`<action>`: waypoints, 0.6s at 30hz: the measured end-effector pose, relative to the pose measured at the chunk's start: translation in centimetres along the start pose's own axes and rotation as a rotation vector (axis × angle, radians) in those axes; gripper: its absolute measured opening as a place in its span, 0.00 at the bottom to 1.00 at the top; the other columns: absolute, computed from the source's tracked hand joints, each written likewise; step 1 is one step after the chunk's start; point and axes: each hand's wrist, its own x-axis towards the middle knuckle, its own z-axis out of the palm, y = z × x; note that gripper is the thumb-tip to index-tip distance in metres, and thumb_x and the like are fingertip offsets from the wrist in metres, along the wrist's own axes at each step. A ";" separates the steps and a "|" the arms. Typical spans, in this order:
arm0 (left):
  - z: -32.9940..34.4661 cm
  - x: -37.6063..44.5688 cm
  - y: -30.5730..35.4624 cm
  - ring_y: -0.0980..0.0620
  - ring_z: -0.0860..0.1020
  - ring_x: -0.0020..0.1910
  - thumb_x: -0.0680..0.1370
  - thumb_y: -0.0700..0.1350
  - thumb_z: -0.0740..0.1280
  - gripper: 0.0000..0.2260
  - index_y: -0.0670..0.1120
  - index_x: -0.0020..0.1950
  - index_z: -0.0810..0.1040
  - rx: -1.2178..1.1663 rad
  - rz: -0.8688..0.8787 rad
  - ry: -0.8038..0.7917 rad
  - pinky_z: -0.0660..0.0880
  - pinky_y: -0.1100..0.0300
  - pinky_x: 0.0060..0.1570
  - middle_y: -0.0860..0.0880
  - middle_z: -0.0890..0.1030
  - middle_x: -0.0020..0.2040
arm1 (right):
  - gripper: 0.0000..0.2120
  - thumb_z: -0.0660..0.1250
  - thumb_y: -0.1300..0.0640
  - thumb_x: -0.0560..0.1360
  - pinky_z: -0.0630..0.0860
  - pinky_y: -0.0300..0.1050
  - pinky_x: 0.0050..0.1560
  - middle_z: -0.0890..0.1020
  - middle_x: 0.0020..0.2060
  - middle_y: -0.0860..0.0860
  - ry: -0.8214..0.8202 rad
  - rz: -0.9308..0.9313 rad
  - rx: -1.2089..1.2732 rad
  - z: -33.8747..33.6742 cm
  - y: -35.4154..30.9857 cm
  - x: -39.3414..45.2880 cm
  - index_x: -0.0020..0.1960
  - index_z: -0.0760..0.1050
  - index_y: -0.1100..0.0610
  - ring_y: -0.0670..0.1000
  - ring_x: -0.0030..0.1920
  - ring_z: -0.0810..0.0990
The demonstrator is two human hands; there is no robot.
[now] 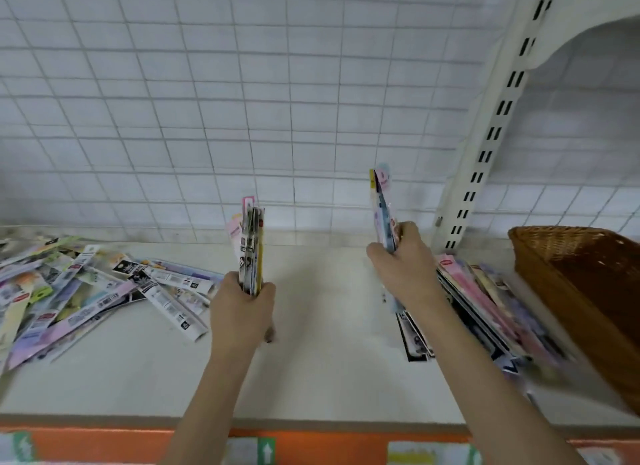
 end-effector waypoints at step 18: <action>10.1 -5.6 9.1 0.57 0.68 0.22 0.72 0.37 0.64 0.09 0.44 0.34 0.68 -0.189 -0.038 -0.617 0.64 0.68 0.25 0.51 0.66 0.27 | 0.14 0.68 0.47 0.74 0.66 0.37 0.27 0.75 0.38 0.49 -0.254 0.285 -0.398 -12.9 7.0 0.3 0.50 0.69 0.55 0.46 0.34 0.73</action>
